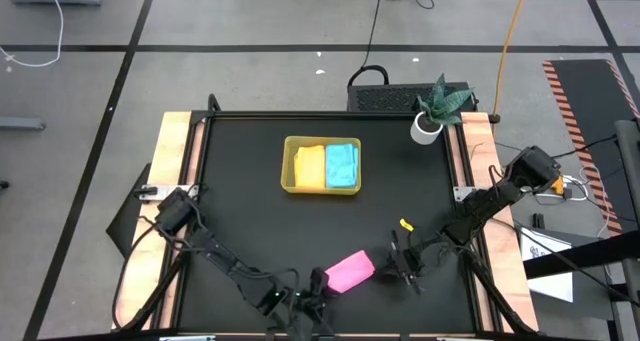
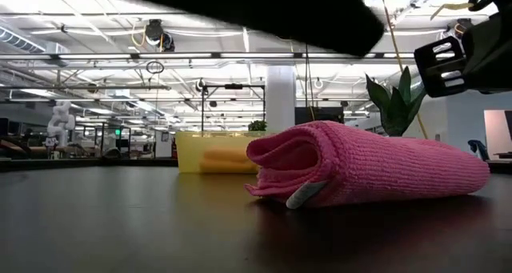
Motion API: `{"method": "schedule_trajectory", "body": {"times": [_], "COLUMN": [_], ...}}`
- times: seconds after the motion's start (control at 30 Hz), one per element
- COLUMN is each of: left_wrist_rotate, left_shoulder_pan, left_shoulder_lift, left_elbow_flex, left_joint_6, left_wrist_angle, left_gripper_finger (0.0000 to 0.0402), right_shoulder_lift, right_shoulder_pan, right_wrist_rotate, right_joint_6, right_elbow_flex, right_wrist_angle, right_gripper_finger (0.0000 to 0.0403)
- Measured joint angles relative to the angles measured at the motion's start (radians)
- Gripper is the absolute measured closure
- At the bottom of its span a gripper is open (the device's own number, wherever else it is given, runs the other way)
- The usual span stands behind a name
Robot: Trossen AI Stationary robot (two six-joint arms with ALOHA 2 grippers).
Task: Fold microfiber towels
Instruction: Put the pink folded microfiber cloth in the yellow bin
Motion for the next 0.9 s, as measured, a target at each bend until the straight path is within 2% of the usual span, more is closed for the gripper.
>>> {"method": "schedule_trajectory", "body": {"times": [0.17, 0.43, 0.63, 0.9], "left_wrist_rotate": [-0.077, -0.073, -0.013, 0.042], "left_shoulder_pan": [-0.021, 0.006, 0.049, 0.085], "left_shoulder_lift": [-0.001, 0.001, 0.001, 0.001], "left_elbow_flex": [-0.023, -0.078, -0.127, -0.130], "left_joint_6": [0.059, 0.081, 0.057, 0.090], "left_wrist_angle": [0.002, 0.000, 0.001, 0.016], "left_gripper_finger": [0.0133, 0.0133, 0.0133, 0.0133], "right_shoulder_lift": [0.000, 0.000, 0.000, 0.000], "right_shoulder_pan": [0.000, 0.000, 0.000, 0.000], "right_wrist_rotate": [0.000, -0.001, -0.001, -0.001], "right_joint_6": [0.000, 0.005, 0.005, 0.005], "right_elbow_flex": [0.000, 0.000, 0.000, 0.000], "right_wrist_angle": [-0.003, -0.003, -0.001, -0.001], "right_gripper_finger": [0.0403, 0.0403, 0.0403, 0.0403]}}
